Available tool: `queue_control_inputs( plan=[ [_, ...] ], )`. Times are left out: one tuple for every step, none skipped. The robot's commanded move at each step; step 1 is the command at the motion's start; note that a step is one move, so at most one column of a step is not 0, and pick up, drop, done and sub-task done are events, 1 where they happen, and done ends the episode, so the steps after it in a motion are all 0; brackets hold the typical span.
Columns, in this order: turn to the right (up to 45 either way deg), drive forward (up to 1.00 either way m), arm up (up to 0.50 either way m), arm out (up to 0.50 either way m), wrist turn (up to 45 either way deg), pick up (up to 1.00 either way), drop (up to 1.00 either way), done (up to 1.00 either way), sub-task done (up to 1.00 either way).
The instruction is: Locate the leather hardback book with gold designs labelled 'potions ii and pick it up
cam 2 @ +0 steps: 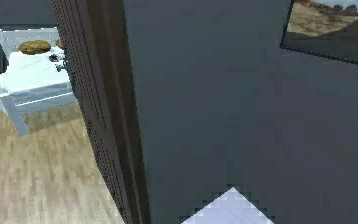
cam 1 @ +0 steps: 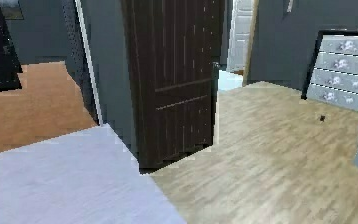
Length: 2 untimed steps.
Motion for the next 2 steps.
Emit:
queue_control_inputs(
  plan=[
    [6.0, 0.00, 0.00, 0.00, 0.0, 0.00, 0.00, 0.00, 0.00],
    [0.0, 0.45, 0.00, 0.00, 0.0, 0.00, 0.00, 0.00, 0.00]
  ],
)
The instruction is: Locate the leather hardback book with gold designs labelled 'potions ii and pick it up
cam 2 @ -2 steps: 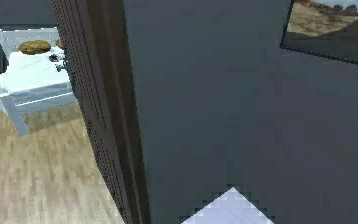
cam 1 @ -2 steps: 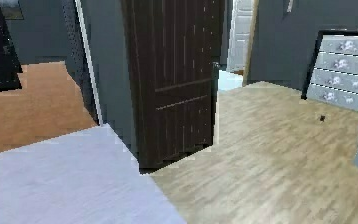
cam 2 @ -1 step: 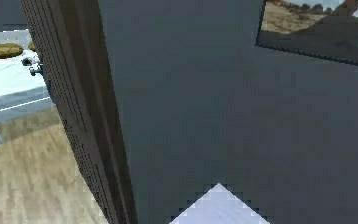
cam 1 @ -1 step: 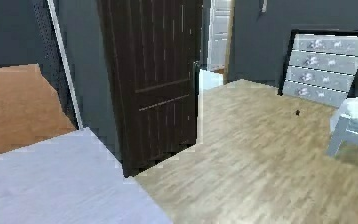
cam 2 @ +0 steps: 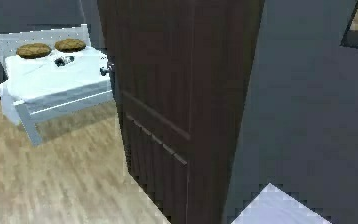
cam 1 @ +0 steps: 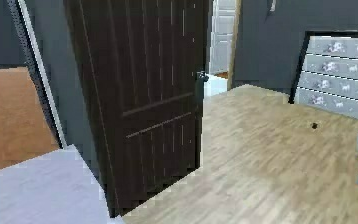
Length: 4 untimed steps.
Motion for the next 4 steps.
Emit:
queue_control_inputs(
  plan=[
    [33.0, 0.00, 0.00, 0.00, 0.0, 0.00, 0.00, 0.00, 0.00],
    [0.0, 1.00, 0.00, 0.00, 0.0, 0.00, 0.00, 0.00, 0.00],
    [6.0, 0.00, 0.00, 0.00, 0.0, 0.00, 0.00, 0.00, 0.00],
    [0.0, 0.40, 0.00, 0.00, 0.0, 0.00, 0.00, 0.00, 0.00]
  ],
)
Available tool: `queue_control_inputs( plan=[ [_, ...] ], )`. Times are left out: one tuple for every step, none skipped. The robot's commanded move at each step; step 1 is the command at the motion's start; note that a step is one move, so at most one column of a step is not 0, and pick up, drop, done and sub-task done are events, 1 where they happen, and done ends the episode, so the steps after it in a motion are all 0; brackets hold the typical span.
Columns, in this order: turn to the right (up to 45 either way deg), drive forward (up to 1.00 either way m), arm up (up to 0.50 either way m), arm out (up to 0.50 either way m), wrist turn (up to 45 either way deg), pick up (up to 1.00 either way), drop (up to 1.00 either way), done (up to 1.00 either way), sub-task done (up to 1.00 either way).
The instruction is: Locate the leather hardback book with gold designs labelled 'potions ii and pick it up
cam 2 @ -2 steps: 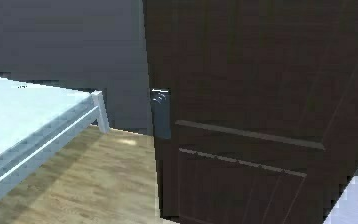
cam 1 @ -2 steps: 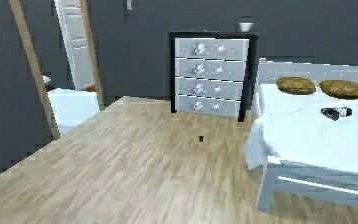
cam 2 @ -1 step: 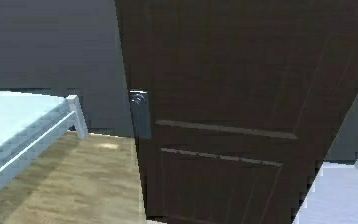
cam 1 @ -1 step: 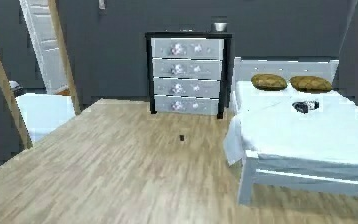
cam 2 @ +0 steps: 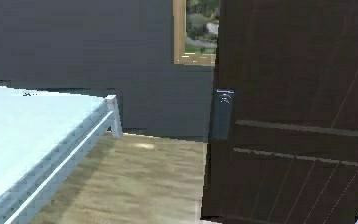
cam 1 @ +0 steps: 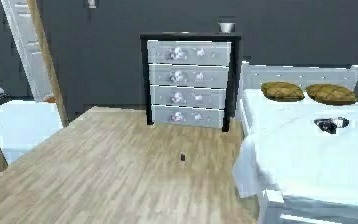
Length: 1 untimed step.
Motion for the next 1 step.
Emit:
queue_control_inputs(
  plan=[
    [-36.0, 0.00, 0.00, 0.00, 0.0, 0.00, 0.00, 0.00, 0.00]
  ],
)
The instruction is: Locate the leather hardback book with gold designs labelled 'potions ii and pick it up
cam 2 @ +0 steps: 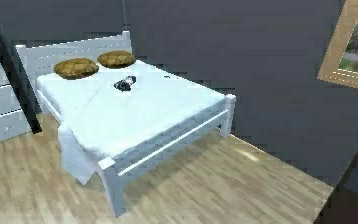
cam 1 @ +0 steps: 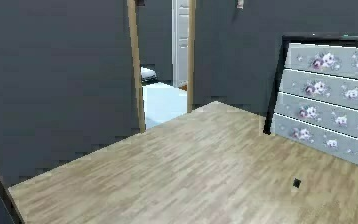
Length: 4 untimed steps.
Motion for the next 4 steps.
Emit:
queue_control_inputs(
  plan=[
    [0.0, 1.00, 0.00, 0.00, 0.0, 0.00, 0.00, 0.00, 0.00],
    [0.0, 1.00, 0.00, 0.00, 0.0, 0.00, 0.00, 0.00, 0.00],
    [0.0, 0.65, 0.00, 0.00, 0.0, 0.00, 0.00, 0.00, 0.00],
    [-42.0, 0.00, 0.00, 0.00, 0.0, 0.00, 0.00, 0.00, 0.00]
  ],
)
